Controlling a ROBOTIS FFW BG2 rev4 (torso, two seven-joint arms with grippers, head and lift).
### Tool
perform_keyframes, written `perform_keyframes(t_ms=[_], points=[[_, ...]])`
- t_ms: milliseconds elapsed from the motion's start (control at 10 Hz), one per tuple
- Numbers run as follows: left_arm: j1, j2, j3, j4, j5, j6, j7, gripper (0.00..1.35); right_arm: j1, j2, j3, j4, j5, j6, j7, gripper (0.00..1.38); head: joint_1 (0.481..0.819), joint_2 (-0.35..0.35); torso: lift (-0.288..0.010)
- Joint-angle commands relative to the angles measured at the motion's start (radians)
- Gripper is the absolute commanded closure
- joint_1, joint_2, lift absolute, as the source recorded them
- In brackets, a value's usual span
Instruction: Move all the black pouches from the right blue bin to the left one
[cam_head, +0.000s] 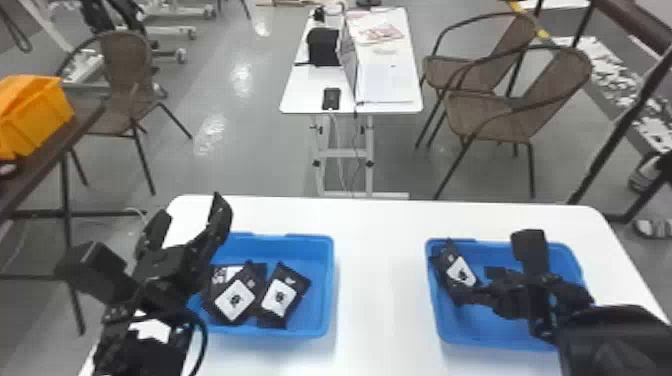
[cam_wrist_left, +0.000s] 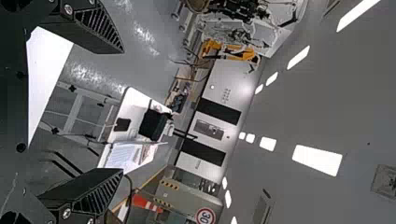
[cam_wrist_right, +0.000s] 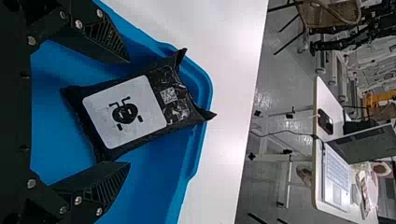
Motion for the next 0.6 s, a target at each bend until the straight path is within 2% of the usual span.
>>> perform_keyframes(t_ms=[0,500], points=[[0.0,0.001,0.0,0.0,-0.001,0.0,-0.001,0.12,-0.026,0.0,0.005,0.045,0.012,-0.023,0.002,0.25,0.695,0.06,0.01],[0.001,0.0,-0.002,0.0,-0.001,-0.005,0.0,0.12,-0.12,0.006,0.029,0.239,0.039,-0.1,0.008,0.26,0.695,0.073,0.01]])
